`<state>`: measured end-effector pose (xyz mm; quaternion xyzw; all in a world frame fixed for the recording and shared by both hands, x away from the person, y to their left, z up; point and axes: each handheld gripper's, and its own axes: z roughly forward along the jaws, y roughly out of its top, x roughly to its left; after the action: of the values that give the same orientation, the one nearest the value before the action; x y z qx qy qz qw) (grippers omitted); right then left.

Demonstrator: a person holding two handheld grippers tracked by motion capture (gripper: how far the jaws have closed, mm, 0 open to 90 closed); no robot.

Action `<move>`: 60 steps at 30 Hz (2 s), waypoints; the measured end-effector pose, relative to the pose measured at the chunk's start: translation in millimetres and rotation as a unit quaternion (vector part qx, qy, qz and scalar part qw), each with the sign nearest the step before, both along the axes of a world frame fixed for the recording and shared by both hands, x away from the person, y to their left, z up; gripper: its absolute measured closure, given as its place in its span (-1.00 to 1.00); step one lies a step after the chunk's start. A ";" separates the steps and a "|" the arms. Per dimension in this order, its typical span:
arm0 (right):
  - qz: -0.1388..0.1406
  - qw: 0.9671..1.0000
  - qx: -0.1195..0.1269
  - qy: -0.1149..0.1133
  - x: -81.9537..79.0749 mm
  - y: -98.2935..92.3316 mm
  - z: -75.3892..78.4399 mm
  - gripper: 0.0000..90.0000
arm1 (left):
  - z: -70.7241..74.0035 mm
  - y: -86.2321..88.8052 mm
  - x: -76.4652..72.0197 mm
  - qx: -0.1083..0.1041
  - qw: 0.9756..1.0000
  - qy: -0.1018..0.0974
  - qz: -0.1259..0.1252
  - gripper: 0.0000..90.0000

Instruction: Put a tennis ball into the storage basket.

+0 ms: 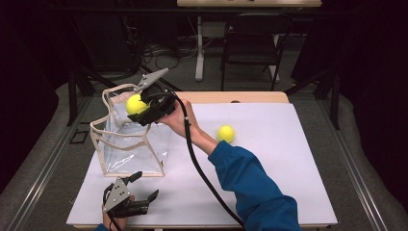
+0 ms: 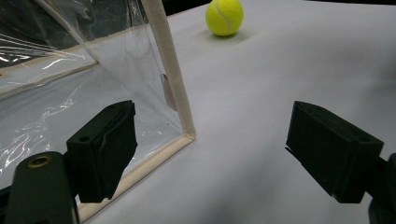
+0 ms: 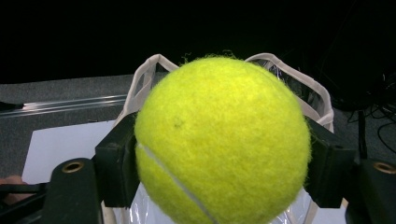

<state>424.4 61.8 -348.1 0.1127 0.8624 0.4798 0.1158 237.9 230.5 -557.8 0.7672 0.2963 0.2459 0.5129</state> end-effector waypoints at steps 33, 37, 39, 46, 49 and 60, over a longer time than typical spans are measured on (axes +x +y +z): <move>0.012 0.999 -0.030 0.033 2.0 15.1 -17.8 -0.50 | 0.1 0.1 0.0 -0.001 1.000 -0.001 -0.001 -0.64; 0.020 0.999 -0.018 0.035 2.7 11.0 -14.2 -0.67 | 0.1 0.0 0.0 -0.001 1.000 0.000 -0.001 -0.64; 0.020 0.999 -0.012 0.035 3.2 5.8 -11.8 -0.72 | 0.1 0.0 0.0 -0.001 1.000 0.000 -0.002 -0.64; 0.020 0.999 0.007 0.034 2.1 -10.9 -6.2 -0.93 | 0.2 0.1 0.1 0.000 1.000 0.001 -0.002 -0.64; 0.017 0.999 0.012 0.032 1.0 -19.8 -4.1 -0.99 | 0.0 -0.2 0.1 0.000 1.000 0.000 -0.002 -0.64; 0.007 1.000 -0.002 0.029 -7.0 -48.4 -10.2 -1.00 | 0.1 -0.5 0.2 0.003 1.000 0.001 -0.002 -0.64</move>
<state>417.4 13.4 -358.3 0.1202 0.8671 0.4753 0.0878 238.1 230.0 -557.7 0.7697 0.2946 0.2448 0.5108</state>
